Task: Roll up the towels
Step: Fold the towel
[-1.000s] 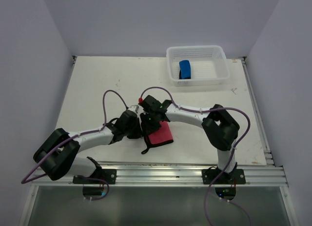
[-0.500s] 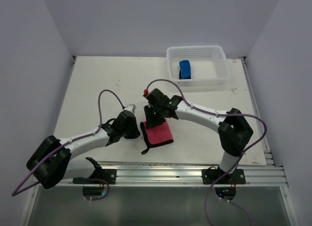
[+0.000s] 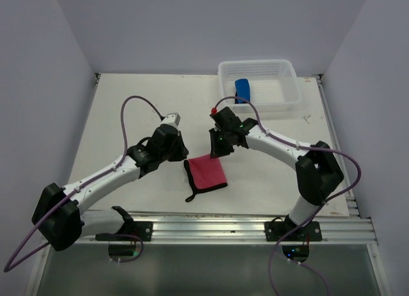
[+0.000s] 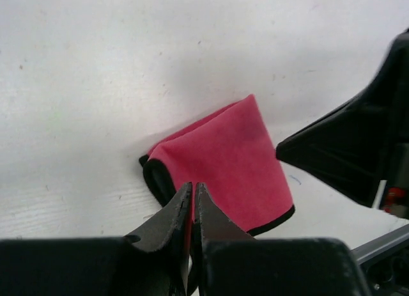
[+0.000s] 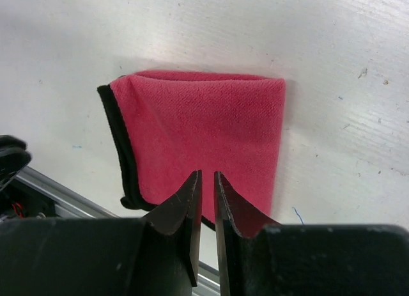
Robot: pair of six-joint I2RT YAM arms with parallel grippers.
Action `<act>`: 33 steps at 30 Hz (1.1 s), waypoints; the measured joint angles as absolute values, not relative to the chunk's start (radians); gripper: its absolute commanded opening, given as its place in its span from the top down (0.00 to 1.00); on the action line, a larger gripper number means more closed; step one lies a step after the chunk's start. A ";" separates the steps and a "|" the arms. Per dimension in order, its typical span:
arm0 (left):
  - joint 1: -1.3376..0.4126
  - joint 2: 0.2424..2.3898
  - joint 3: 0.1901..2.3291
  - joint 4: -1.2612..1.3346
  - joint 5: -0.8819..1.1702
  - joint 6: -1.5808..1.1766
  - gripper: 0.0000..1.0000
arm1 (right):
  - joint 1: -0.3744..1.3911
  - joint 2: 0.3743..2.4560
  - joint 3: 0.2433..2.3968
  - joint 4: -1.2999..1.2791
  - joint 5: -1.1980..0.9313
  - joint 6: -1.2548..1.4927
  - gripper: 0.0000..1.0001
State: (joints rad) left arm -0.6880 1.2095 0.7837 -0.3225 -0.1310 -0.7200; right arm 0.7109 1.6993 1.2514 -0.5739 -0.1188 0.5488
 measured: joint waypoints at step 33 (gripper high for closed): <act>-0.736 1.399 0.656 -0.143 -0.121 -0.556 0.99 | 0.665 1.908 1.258 -0.516 -0.124 0.501 0.78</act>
